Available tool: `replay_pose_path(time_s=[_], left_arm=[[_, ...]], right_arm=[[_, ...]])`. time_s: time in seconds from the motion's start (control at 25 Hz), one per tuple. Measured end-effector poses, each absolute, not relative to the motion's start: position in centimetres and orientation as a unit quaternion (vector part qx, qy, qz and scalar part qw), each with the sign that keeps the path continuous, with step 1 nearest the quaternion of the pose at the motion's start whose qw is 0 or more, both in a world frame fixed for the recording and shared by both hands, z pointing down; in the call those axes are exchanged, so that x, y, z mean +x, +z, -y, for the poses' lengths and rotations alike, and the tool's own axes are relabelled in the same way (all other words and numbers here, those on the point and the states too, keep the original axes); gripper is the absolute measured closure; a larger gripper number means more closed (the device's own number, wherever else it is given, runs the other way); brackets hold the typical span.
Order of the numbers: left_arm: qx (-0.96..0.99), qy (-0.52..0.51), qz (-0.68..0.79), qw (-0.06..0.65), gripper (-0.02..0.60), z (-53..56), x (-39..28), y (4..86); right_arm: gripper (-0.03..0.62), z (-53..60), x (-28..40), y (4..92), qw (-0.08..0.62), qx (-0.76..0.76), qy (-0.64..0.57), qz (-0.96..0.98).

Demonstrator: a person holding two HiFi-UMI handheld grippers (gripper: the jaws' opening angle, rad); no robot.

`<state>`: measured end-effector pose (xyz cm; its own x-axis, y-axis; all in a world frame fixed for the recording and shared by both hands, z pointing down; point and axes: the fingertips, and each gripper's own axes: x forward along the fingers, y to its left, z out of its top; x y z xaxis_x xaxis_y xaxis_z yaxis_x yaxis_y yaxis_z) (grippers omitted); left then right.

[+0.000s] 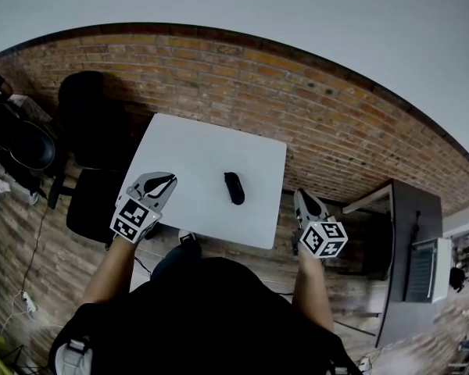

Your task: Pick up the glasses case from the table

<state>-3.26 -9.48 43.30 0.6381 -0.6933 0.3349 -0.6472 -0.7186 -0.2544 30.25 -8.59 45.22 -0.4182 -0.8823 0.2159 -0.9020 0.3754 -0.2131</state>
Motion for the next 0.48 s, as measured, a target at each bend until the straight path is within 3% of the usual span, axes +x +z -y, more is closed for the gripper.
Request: replay_pose_path(time_s=[0.48], left_arm=[[-0.907,-0.217,-0.358,0.05,0.557,14.0,-3.6,44.1]], right_arm=[[0.58,12.8,29.4,45.9,0.047,0.544,0.153,0.824]])
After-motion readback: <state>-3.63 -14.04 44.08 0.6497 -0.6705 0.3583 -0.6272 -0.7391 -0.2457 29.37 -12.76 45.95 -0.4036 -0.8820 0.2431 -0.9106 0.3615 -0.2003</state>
